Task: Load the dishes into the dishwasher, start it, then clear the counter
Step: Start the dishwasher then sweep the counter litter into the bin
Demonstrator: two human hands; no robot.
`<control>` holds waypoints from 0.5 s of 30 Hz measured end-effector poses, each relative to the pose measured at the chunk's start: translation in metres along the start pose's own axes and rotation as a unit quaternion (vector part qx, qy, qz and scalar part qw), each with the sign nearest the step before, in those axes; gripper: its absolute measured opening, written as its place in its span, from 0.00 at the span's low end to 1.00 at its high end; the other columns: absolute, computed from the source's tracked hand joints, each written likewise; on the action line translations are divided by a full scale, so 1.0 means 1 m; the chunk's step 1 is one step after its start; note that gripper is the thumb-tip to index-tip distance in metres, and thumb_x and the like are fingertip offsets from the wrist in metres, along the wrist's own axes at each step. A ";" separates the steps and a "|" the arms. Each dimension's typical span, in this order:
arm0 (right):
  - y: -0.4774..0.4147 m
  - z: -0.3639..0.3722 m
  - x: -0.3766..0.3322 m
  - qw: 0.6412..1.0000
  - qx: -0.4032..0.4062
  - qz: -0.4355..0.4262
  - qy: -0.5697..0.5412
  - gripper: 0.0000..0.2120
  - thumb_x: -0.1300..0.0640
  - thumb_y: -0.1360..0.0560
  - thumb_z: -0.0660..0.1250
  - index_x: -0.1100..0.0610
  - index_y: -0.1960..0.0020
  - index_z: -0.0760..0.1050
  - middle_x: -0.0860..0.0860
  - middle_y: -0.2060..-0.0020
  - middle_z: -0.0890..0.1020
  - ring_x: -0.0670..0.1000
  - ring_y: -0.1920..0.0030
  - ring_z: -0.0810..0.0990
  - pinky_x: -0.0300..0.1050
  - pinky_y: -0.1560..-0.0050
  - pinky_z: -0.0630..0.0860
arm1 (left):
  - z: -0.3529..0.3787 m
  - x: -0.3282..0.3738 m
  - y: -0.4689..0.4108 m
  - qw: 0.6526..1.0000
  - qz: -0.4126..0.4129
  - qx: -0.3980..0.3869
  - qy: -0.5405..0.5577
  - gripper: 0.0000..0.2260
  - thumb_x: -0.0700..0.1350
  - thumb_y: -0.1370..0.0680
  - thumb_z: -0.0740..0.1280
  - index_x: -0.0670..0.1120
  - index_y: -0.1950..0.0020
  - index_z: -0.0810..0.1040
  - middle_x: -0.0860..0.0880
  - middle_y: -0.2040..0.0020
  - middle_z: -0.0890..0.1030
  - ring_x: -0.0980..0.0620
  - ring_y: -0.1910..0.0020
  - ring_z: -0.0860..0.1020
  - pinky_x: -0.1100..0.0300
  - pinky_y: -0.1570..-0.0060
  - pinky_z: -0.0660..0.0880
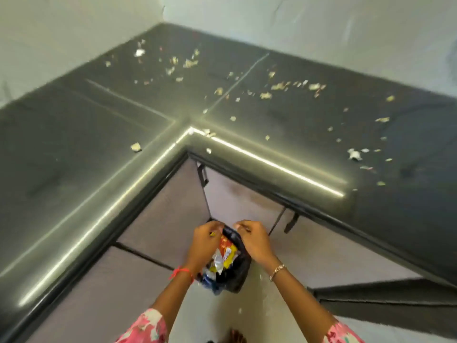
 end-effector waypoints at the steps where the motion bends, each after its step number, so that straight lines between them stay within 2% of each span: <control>1: 0.012 -0.017 -0.019 0.999 0.010 -0.039 -0.002 0.09 0.62 0.24 0.64 0.64 0.56 0.81 0.59 0.58 0.84 0.52 0.57 0.81 0.43 0.53 0.74 | -0.009 0.024 0.001 0.999 0.037 0.010 0.008 0.08 0.33 0.26 0.65 0.41 0.53 0.82 0.49 0.56 0.83 0.59 0.57 0.79 0.65 0.53 0.75; 3: 0.039 -0.057 -0.051 0.993 0.063 -0.101 -0.022 0.08 0.60 0.24 0.65 0.60 0.57 0.81 0.55 0.60 0.84 0.50 0.58 0.82 0.44 0.53 0.76 | -0.024 0.070 0.004 0.994 0.103 0.020 0.030 0.08 0.31 0.26 0.65 0.40 0.53 0.82 0.50 0.57 0.82 0.66 0.60 0.78 0.72 0.57 0.74; 4: 0.047 -0.077 -0.060 0.986 0.105 -0.129 -0.035 0.07 0.61 0.24 0.65 0.57 0.56 0.82 0.51 0.60 0.84 0.47 0.58 0.82 0.41 0.54 0.77 | -0.031 0.088 0.002 0.991 0.126 0.025 0.040 0.08 0.30 0.26 0.65 0.39 0.54 0.82 0.49 0.59 0.82 0.68 0.61 0.78 0.72 0.59 0.74; 6: 0.064 -0.121 -0.072 0.963 0.210 -0.164 -0.032 0.07 0.62 0.24 0.65 0.58 0.52 0.82 0.49 0.59 0.83 0.41 0.60 0.80 0.31 0.56 0.74 | -0.041 0.121 -0.006 0.984 0.169 0.031 0.056 0.08 0.30 0.26 0.65 0.40 0.55 0.82 0.49 0.61 0.82 0.67 0.63 0.79 0.70 0.60 0.75; 8: 0.070 -0.160 -0.075 0.938 0.311 -0.152 -0.012 0.08 0.63 0.24 0.64 0.62 0.47 0.80 0.53 0.55 0.83 0.41 0.59 0.79 0.26 0.55 0.70 | -0.045 0.145 -0.023 0.976 0.207 0.034 0.051 0.08 0.31 0.26 0.65 0.41 0.55 0.82 0.50 0.59 0.82 0.62 0.60 0.80 0.66 0.57 0.76; 10: 0.063 -0.195 -0.066 0.925 0.367 -0.098 0.019 0.13 0.61 0.23 0.63 0.65 0.40 0.75 0.58 0.44 0.79 0.52 0.45 0.77 0.30 0.44 0.67 | -0.046 0.165 -0.043 0.972 0.232 0.031 0.036 0.08 0.31 0.26 0.65 0.40 0.53 0.82 0.48 0.57 0.81 0.55 0.57 0.80 0.65 0.54 0.75; 12: 0.047 -0.223 -0.050 0.920 0.387 -0.022 0.059 0.21 0.56 0.22 0.61 0.66 0.32 0.66 0.61 0.32 0.68 0.59 0.31 0.65 0.44 0.31 0.61 | -0.046 0.183 -0.065 0.966 0.257 0.018 0.025 0.07 0.31 0.26 0.65 0.39 0.51 0.80 0.47 0.55 0.80 0.51 0.55 0.78 0.67 0.53 0.72; 13: 0.039 -0.235 -0.041 0.914 0.397 0.022 0.084 0.26 0.53 0.21 0.60 0.66 0.29 0.61 0.63 0.29 0.62 0.60 0.27 0.58 0.50 0.28 0.55 | -0.045 0.189 -0.077 0.962 0.273 0.007 0.015 0.07 0.31 0.26 0.65 0.38 0.51 0.80 0.46 0.54 0.80 0.50 0.53 0.78 0.68 0.52 0.71; 15: 0.025 -0.253 -0.026 0.894 0.416 0.110 0.125 0.33 0.46 0.21 0.58 0.66 0.26 0.53 0.63 0.26 0.53 0.60 0.25 0.49 0.53 0.26 0.46 | -0.042 0.196 -0.104 0.958 0.286 -0.011 -0.006 0.08 0.31 0.27 0.65 0.37 0.49 0.79 0.43 0.49 0.80 0.47 0.48 0.77 0.66 0.47 0.69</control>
Point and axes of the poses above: each hand's wrist, its own y-axis away from the middle knuckle, its own z-axis out of the palm, x = y × z, the point moved 2 cm from there along -y, towards the middle knuckle
